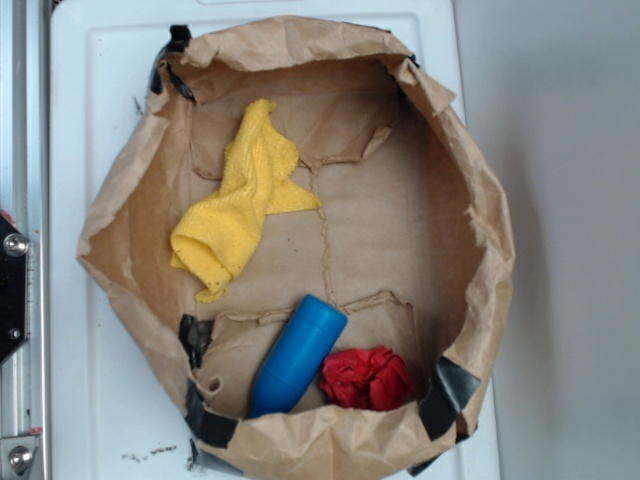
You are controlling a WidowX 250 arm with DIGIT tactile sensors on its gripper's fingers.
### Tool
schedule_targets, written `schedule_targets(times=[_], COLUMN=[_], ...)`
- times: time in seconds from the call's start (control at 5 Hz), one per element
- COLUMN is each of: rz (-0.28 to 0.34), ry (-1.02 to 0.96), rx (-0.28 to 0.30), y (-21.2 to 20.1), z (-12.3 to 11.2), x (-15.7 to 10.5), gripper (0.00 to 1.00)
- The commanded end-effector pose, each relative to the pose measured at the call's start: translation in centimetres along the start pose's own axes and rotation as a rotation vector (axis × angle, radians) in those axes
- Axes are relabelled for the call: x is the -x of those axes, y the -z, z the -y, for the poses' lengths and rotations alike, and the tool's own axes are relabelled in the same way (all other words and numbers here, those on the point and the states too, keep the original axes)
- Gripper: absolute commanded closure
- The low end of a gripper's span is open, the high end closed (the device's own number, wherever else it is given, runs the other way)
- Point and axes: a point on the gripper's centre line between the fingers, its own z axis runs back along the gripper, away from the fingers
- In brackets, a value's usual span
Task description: Grab the yellow cloth.
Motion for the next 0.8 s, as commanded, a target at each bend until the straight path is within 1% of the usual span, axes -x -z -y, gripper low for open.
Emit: schedule_targets(times=[0.0,0.2,0.4,0.6], rz=[0.0,0.0,-0.017,-0.004], ry=[0.0,0.0,-0.097,-0.088], rx=[0.0,0.0,0.012,0.023], y=[0.0,0.0,1.1,2.0], z=[0.0,0.0,-0.6,-1.6], x=[0.0,0.0,-2.9,-5.4], gripper=[0.0,0.0,0.0,0.0])
